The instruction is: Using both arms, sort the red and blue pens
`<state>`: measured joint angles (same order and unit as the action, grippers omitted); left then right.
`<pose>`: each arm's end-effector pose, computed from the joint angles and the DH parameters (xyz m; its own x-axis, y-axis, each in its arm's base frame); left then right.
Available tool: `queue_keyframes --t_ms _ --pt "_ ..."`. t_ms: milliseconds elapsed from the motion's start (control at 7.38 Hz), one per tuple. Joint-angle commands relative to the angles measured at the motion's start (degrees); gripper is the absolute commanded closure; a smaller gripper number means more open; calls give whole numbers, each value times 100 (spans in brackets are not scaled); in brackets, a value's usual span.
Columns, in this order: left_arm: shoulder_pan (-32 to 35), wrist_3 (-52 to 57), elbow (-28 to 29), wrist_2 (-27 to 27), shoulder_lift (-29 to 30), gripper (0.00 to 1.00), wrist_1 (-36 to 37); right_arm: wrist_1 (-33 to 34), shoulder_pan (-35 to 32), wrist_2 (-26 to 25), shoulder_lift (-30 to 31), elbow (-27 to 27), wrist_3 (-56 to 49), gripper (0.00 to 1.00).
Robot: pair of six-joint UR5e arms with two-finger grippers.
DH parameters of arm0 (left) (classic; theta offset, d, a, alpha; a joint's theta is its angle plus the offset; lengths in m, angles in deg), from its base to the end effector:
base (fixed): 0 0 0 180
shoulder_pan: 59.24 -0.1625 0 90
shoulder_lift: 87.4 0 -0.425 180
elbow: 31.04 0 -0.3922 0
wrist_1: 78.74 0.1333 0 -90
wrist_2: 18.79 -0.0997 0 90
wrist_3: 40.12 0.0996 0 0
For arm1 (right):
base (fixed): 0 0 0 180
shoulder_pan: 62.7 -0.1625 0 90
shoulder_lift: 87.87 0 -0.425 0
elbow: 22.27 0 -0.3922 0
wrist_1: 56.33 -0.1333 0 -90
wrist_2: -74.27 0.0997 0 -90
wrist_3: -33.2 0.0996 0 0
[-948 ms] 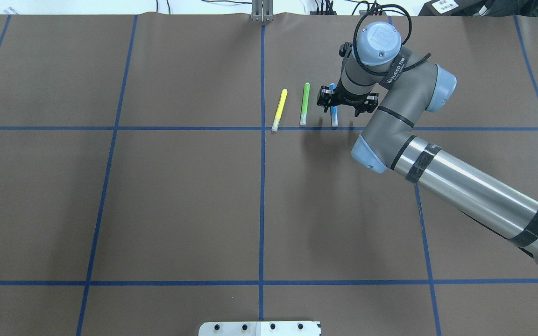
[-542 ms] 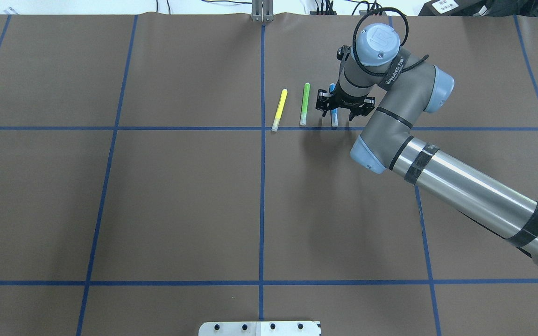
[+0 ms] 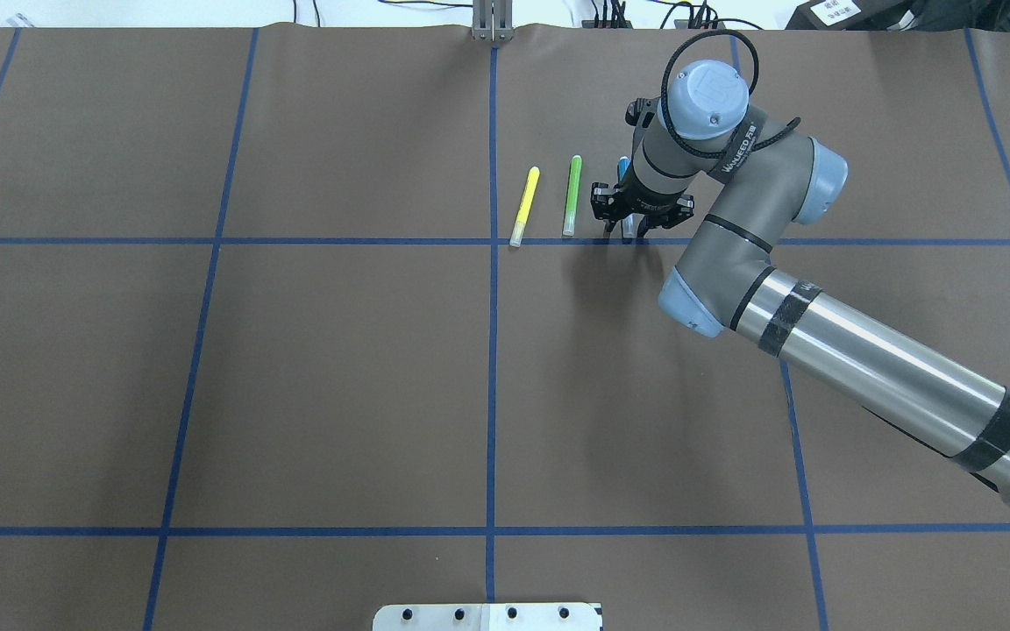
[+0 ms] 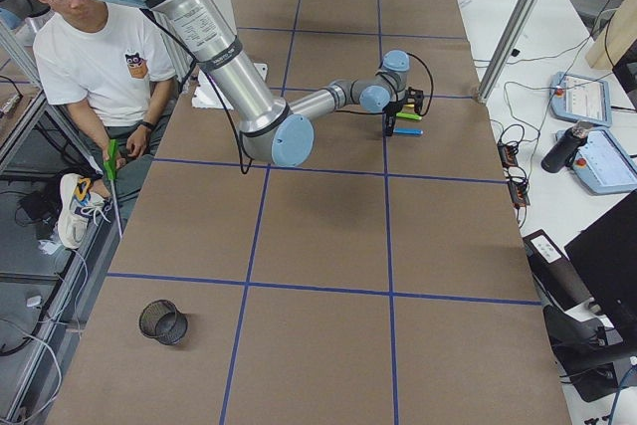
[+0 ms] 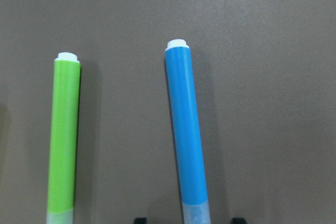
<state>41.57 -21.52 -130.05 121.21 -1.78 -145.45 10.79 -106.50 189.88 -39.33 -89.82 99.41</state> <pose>-0.1371 -0.4141 0.6472 0.6115 -0.0456 -0.7899 -0.0183 0.9973 -0.0717 -0.5051 -0.6094 0.3535 0.6594 0.1283 0.7408 -0.1638 0.9862 -0.0251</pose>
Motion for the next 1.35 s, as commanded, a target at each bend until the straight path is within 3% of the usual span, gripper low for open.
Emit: queue_keyframes --t_ms 0,406,542,677,812,1219 --pt "0 -6 13 1 -1 0 0 -6 4 40 6 -21 -38 100" --pt "0 -6 4 36 -2 0 0 3 -118 179 76 -126 -39 100" --pt "0 -6 4 236 -2 0 9 99 -398 616 94 -266 -30 100" --pt "0 -6 4 325 -2 0 0 230 -627 960 381 -485 -74 100" --pt "0 -6 -5 335 -2 0 -17 240 -829 928 714 -679 -109 100" --pt "-9 -23 -109 388 25 0 -87 240 -1882 954 1997 -979 -2289 100"
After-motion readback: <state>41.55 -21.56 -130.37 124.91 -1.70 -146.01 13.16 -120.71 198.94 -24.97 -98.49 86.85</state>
